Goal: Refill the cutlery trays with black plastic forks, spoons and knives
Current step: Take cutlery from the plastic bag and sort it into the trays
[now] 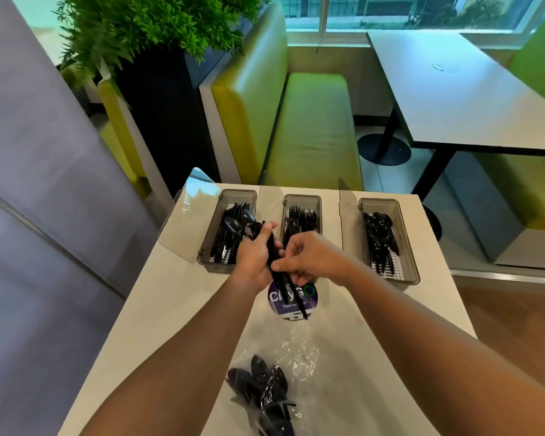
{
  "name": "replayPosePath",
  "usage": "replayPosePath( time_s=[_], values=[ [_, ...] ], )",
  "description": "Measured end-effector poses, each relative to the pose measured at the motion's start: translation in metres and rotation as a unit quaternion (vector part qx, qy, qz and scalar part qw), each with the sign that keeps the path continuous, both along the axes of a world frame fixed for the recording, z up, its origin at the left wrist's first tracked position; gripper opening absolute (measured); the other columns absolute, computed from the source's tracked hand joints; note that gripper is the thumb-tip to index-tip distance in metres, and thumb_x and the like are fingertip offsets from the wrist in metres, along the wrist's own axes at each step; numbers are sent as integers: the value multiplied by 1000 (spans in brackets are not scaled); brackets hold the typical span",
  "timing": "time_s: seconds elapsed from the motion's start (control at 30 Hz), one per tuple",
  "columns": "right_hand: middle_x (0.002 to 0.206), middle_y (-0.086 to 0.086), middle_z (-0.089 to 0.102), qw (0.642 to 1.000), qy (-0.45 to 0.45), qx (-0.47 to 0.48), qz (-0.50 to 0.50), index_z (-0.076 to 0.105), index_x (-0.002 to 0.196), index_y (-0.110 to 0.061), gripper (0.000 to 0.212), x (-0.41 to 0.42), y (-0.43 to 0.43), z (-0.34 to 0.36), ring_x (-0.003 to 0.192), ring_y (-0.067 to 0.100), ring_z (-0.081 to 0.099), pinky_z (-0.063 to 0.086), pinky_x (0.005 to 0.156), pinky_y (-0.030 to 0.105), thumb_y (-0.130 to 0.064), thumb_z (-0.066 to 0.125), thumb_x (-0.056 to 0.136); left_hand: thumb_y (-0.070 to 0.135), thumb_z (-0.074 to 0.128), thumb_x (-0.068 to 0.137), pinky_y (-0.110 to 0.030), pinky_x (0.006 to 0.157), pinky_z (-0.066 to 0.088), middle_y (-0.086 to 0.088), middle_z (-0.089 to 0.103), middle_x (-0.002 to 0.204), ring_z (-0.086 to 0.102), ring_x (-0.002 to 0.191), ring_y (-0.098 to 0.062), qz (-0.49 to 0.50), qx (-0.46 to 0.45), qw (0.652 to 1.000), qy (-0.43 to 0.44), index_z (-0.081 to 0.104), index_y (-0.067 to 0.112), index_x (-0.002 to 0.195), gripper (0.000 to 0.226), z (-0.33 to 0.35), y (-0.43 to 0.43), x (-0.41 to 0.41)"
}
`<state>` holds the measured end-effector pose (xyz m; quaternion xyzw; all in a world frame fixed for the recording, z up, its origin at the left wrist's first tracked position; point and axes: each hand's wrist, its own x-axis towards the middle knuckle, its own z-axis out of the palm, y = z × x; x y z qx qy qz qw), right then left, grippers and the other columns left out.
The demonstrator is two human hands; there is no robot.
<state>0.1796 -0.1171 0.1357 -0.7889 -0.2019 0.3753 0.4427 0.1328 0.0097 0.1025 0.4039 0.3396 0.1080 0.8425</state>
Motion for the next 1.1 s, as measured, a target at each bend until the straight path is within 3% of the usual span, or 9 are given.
replayPosePath(
  time_s=[0.23,0.3,0.37,0.47,0.63,0.73,0.8,1.0,1.1],
  values=[
    [79,19,71,995,48,64,-55,67,97,4,17,-24,13,-12,71,38,72,60,69,47,-8,75,89,23,56,103,-32,58,53,-3,55,61,57,55,-14,53,-28,998,-9,68,10,99,18,1,9,-13],
    [74,18,69,992,61,83,-70,70,89,1,5,-28,15,-13,60,30,68,61,64,44,-4,71,91,21,56,103,-31,58,56,-3,57,66,59,58,-13,58,-47,997,-18,67,8,102,17,1,9,-15],
    [73,18,68,989,60,96,-94,70,81,-3,11,-32,18,-13,59,28,67,62,64,44,-2,69,92,20,56,103,-30,59,58,-4,58,72,61,62,-15,57,-46,997,-33,67,7,102,18,4,7,-17],
    [82,21,68,980,78,128,-128,68,83,0,12,-32,21,-9,68,32,69,63,65,43,-2,65,94,24,53,105,-34,64,63,-8,68,77,69,71,-20,33,-12,999,-30,67,5,96,25,10,3,-20],
    [84,15,69,967,102,178,-153,63,87,-1,12,-30,25,3,65,22,68,61,57,33,-2,59,99,19,45,108,-37,76,63,-11,76,93,74,87,-24,2,11,997,-73,71,8,100,29,21,3,-28],
    [100,9,76,965,113,196,-136,64,82,-5,19,-31,33,9,71,23,73,62,59,36,-1,57,99,18,45,108,-36,72,63,-11,78,95,76,88,-23,5,26,997,-71,71,7,100,29,23,12,-32],
    [108,15,75,967,114,187,-130,63,90,-4,12,-32,40,11,75,24,75,63,60,37,-3,56,100,20,46,107,-36,70,62,-11,78,97,76,89,-24,28,19,998,-59,69,7,106,27,20,21,-34],
    [94,24,72,969,110,176,-137,50,96,-10,9,-22,72,27,78,32,73,62,66,40,-4,48,102,24,43,109,-44,75,62,-6,69,71,70,66,-21,91,-16,993,-72,61,7,105,25,15,71,-48],
    [82,20,71,963,105,198,-150,46,96,-11,12,-13,99,32,72,33,71,60,63,40,-1,43,103,21,42,109,-27,46,50,-3,55,67,50,47,-11,75,28,995,-54,59,8,101,23,9,108,-59]
  ],
)
